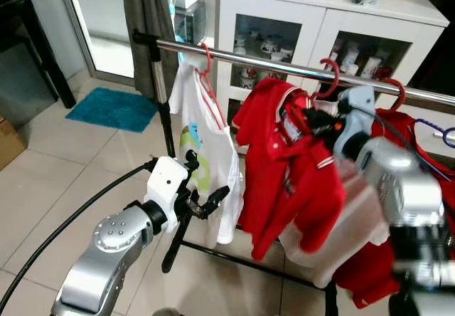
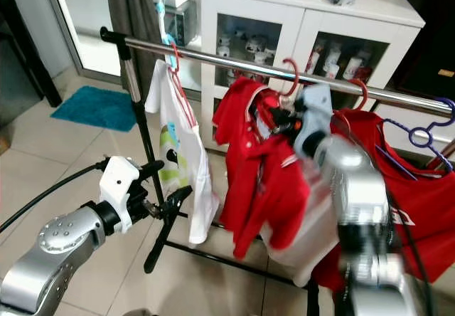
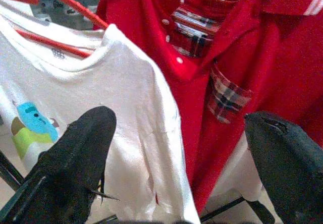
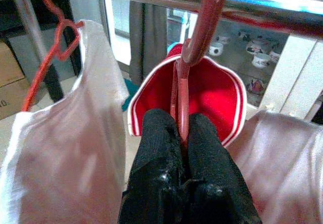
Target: Hang hanger
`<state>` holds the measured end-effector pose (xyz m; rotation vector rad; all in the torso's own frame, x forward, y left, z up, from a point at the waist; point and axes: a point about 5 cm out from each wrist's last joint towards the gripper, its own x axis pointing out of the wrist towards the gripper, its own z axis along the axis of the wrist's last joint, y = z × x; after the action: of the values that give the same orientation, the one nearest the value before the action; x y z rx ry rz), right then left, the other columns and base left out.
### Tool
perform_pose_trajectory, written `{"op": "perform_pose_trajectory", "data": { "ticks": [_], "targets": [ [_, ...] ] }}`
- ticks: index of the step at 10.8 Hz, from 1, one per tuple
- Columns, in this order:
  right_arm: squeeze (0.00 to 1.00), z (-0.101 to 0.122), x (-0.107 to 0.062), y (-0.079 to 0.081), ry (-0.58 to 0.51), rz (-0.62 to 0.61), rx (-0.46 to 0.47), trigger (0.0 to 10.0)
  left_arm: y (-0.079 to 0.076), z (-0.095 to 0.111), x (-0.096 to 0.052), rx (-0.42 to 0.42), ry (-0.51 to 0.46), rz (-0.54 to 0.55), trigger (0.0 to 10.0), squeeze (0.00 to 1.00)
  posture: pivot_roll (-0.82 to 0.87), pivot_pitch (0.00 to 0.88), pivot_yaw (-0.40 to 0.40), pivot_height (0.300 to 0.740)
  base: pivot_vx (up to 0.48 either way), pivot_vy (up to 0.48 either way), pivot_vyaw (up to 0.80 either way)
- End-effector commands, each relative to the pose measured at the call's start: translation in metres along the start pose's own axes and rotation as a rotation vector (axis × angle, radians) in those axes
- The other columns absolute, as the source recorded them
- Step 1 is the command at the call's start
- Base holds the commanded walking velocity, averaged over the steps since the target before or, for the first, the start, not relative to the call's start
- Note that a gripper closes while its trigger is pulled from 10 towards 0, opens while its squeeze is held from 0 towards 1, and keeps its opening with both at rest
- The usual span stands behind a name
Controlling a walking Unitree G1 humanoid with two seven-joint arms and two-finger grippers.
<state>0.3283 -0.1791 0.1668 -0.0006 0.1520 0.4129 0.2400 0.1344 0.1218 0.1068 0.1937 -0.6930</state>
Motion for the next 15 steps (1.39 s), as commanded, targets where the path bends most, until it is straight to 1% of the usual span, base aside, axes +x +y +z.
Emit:
{"op": "perform_pose_trajectory", "data": {
  "ticks": [1, 3, 4, 5, 6, 7, 9, 10, 12, 14, 15],
  "targets": [
    [0.0, 0.009, -0.008, 0.007, -0.044, -0.023, -0.021, 0.0, 0.0, 0.002, 0.004, 0.015, -0.004, 0.0, 10.0, 0.0, -0.03, 0.0, -0.032, 0.74, 0.0, 0.0, 0.0],
    [0.0, -0.01, -0.022, 0.017, -0.023, -0.114, 0.016, 0.0, 0.001, 0.0, 0.003, 0.011, -0.005, 0.016, 10.0, 0.0, -0.04, 0.0, -0.046, 0.74, 0.0, 0.0, 0.0],
    [0.0, -0.02, -0.031, 0.026, -0.017, -0.144, 0.044, 0.0, 0.0, 0.0, 0.001, 0.002, -0.01, 0.019, 10.0, 0.0, -0.04, 0.0, -0.049, 0.74, 0.0, 0.0, 0.0],
    [0.0, -0.023, -0.034, 0.031, -0.013, -0.146, 0.058, 0.0, 0.0, -0.002, 0.001, -0.003, -0.011, 0.019, 10.0, 0.0, -0.04, 0.0, -0.049, 0.74, 0.0, 0.0, 0.0],
    [0.0, -0.031, -0.035, 0.04, 0.0, -0.146, 0.095, 0.0, 0.001, -0.004, 0.002, -0.007, -0.01, 0.039, 10.0, 0.0, -0.03, 0.0, -0.061, 0.74, 0.0, 0.0, 0.0],
    [0.0, -0.032, -0.034, 0.043, 0.0, -0.144, 0.097, 0.0, 0.001, -0.002, 0.002, -0.016, -0.018, 0.042, 10.0, 0.0, -0.03, 0.0, -0.064, 0.74, -0.244, 0.0, 0.0],
    [0.0, -0.038, -0.036, 0.047, 0.025, -0.165, 0.093, 0.0, 0.002, -0.005, 0.0, -0.007, -0.006, 0.051, 10.0, 0.0, -0.02, 0.0, -0.064, 0.74, -0.244, 0.0, 0.0],
    [0.0, -0.037, -0.039, 0.05, 0.024, -0.167, 0.102, 0.0, 0.002, -0.003, -0.001, -0.007, -0.011, 0.047, 10.0, 0.0, -0.03, 0.0, -0.06, 0.74, -0.244, 0.0, 0.0],
    [0.0, -0.038, -0.039, 0.05, 0.028, -0.172, 0.09, 0.0, 0.003, -0.005, 0.0, -0.001, -0.006, 0.049, 10.0, 0.0, -0.02, 0.0, -0.061, 0.74, -0.242, 0.0, 0.0],
    [0.0, -0.036, -0.035, 0.054, 0.022, -0.14, 0.054, 0.0, 0.006, -0.003, 0.003, 0.007, -0.012, 0.05, 10.0, 0.0, -0.03, 0.0, -0.052, 0.74, 0.0, 0.0, 0.0],
    [0.0, -0.033, -0.036, 0.055, 0.011, -0.128, 0.073, 0.0, 0.005, 0.0, 0.004, 0.009, -0.017, 0.04, 10.0, 0.0, -0.03, 0.0, -0.052, 0.74, 0.0, 0.0, 0.0]
  ]
}}
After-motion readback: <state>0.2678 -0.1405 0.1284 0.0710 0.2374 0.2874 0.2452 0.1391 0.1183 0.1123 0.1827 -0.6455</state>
